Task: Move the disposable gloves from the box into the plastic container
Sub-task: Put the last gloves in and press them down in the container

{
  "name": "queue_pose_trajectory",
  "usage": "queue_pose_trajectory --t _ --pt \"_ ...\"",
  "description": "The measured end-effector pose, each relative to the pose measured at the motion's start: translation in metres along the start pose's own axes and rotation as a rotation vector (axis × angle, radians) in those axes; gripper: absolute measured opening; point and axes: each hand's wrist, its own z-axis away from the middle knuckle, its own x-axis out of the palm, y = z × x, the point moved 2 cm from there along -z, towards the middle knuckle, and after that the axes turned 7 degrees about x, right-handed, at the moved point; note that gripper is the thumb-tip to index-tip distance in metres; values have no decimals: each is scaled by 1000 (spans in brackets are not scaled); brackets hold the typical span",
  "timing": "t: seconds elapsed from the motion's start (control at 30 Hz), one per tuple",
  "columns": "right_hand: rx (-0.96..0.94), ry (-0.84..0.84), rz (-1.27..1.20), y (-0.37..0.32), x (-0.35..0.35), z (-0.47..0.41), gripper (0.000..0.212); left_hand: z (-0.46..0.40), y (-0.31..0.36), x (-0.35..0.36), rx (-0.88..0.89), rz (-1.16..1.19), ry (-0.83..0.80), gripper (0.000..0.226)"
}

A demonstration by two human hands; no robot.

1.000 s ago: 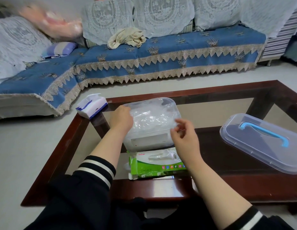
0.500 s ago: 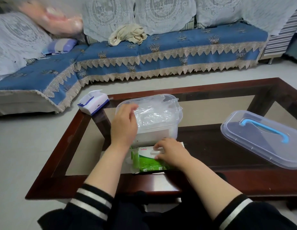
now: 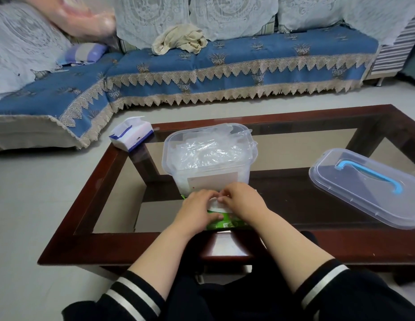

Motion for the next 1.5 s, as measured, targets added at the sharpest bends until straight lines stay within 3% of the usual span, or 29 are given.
queue_pose_trajectory --t 0.13,0.27,0.33,0.43,0.5,0.57,0.67,0.73,0.87,0.97,1.1,1.27,1.33,1.4,1.5 --pt "-35 130 -240 -10 -9 7 15 -2 -1 4 -16 -26 -18 55" --pt "-290 662 -689 -13 -31 21 7 -1 -1 4 14 6 -16 49" --pt "-326 740 -768 -8 -36 22 4 0 -2 2 24 36 -6 42" --pt "-306 726 -804 -1 -37 19 8 3 4 -16 -14 270 244 9" --pt "-301 711 -814 1 -37 18 8 8 14 -35 -20 528 545 22" --pt "-304 713 -804 1 -38 18 6 10 24 -55 -8 805 708 30" --pt "-317 717 -783 1 -39 19 3 4 37 -72 18 953 523 74" --pt "-316 709 -771 1 -41 20 3 -1 41 -81 49 756 420 96" --pt "-309 713 -788 5 -45 21 3 -12 50 -107 101 323 457 107" --pt "-296 727 -810 9 -51 23 3 -14 56 -124 64 158 455 103" --pt "-295 751 -807 10 -54 24 6 -17 72 -124 -14 128 196 98" --pt "-309 752 -792 10 -55 25 7 -35 96 -116 59 315 134 13" --pt "-297 769 -802 11 -54 26 8 -44 106 -116 173 376 89 24" --pt "-252 794 -861 13 -54 26 25 -55 113 -119 253 390 76 30" --pt "-198 831 -880 16 -54 27 52 -74 110 -135 292 449 242 38"
